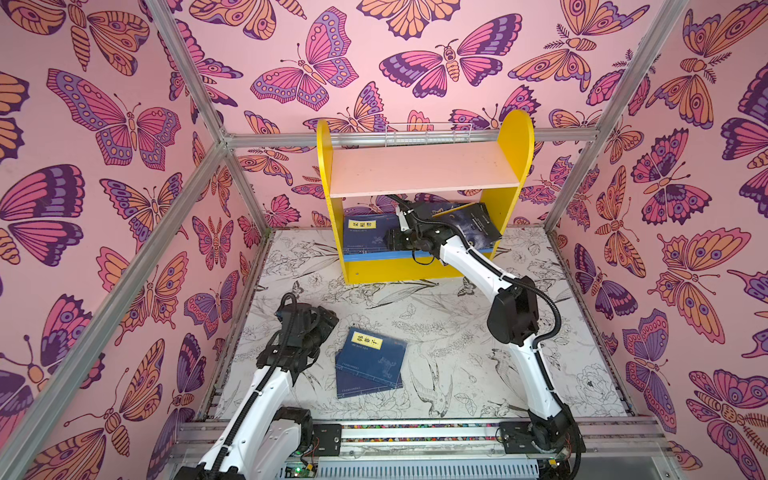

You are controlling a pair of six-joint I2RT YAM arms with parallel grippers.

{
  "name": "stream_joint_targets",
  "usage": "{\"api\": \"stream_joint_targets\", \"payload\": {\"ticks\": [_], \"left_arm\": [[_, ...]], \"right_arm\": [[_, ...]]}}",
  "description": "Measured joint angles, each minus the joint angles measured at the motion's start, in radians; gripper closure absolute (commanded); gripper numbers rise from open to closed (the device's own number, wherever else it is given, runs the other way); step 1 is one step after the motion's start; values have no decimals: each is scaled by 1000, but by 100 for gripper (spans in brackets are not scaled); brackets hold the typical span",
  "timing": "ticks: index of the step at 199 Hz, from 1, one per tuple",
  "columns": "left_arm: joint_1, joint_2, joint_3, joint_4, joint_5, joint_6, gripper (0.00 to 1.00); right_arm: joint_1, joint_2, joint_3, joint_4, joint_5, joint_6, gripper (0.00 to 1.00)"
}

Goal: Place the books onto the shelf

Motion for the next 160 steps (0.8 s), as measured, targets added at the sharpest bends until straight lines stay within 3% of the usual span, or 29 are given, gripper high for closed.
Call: {"api": "stream_joint_targets", "payload": {"ticks": [160], "left_arm": [[0,3,0,23,11,5,10]], "right_arm": [[-1,-48,-43,-119,-108,-142,31]]}}
